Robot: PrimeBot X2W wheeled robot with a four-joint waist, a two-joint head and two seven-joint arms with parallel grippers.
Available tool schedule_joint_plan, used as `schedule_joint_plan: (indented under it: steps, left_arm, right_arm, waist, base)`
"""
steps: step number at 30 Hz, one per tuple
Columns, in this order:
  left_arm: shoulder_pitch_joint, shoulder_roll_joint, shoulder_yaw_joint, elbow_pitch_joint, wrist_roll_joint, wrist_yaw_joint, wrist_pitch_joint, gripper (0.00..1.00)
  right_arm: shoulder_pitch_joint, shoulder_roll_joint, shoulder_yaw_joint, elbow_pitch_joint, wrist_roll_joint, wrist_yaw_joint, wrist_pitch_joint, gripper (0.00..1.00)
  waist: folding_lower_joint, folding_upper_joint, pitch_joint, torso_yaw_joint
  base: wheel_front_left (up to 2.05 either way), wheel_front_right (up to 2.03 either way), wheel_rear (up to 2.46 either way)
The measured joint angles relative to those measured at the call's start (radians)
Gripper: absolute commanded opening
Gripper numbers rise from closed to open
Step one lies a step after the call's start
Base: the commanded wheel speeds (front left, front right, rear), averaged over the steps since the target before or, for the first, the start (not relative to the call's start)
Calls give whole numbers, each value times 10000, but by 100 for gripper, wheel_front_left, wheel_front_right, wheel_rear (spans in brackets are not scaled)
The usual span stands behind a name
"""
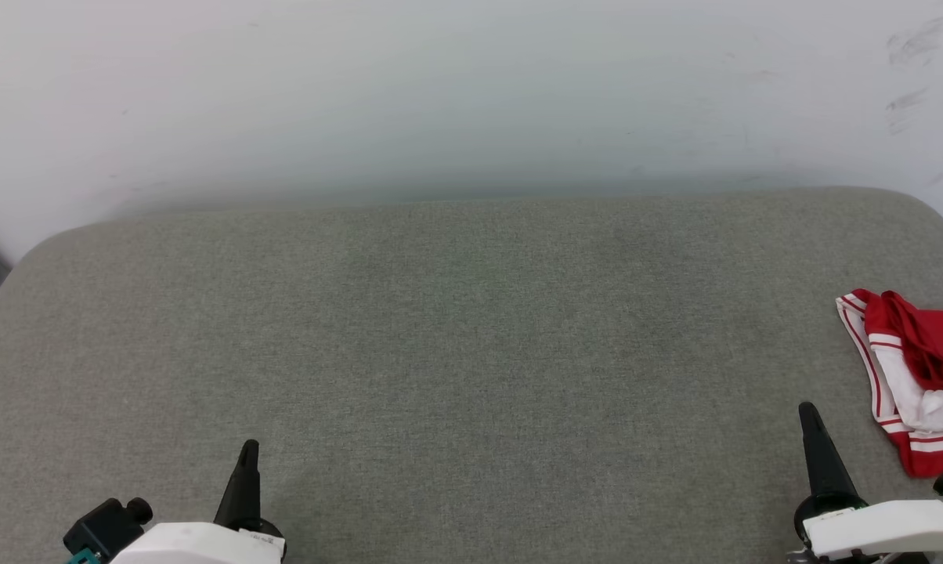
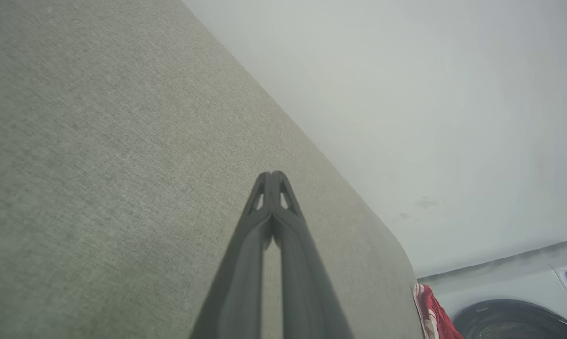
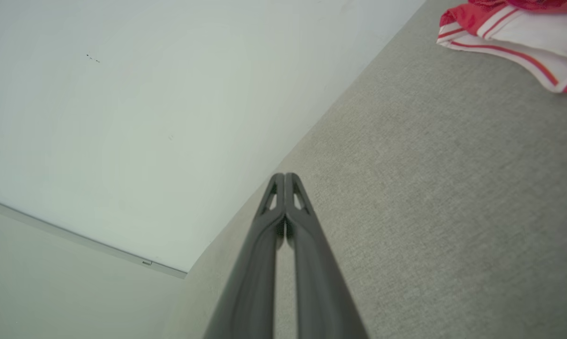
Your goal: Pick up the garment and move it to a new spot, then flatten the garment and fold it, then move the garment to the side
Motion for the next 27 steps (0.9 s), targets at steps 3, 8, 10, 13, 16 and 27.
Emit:
schedule_joint_plan:
  steps: [3, 8, 10, 13, 16, 27]
  left_arm:
    - [-92, 2, 21, 38, -370, -61, 88, 0]
    - [-233, 4, 69, 130, -978, -132, 215, 0]
    - [-288, 6, 88, 150, -1221, -169, 278, 0]
    - [-348, 6, 119, 199, -1551, -192, 357, 0]
    - [-451, 6, 155, 242, -1896, -249, 439, 0]
    - [-701, 6, 265, 403, -3033, -353, 715, 0]
  right_arm:
    - [-97, -2, -17, 42, 376, -2, 86, 0]
    - [-177, -4, -50, 107, 957, -2, 228, 0]
    - [-241, -6, -63, 130, 1162, -2, 267, 0]
    - [-318, -8, -82, 163, 1503, -2, 357, 0]
    - [-346, -8, -100, 196, 1810, -2, 441, 0]
    - [-575, -8, -171, 305, 2901, -2, 715, 0]
  waist:
    - [0, 0, 11, 2]
    - [0, 0, 29, 5]
    - [0, 0, 36, 6]
    - [1, 0, 47, 8]
    - [0, 0, 57, 9]
    - [0, 0, 97, 16]
  base:
    - [0, 0, 0]
    - [0, 0, 0]
    - [0, 0, 0]
    - [0, 0, 0]
    - [0, 0, 0]
    - [0, 0, 0]
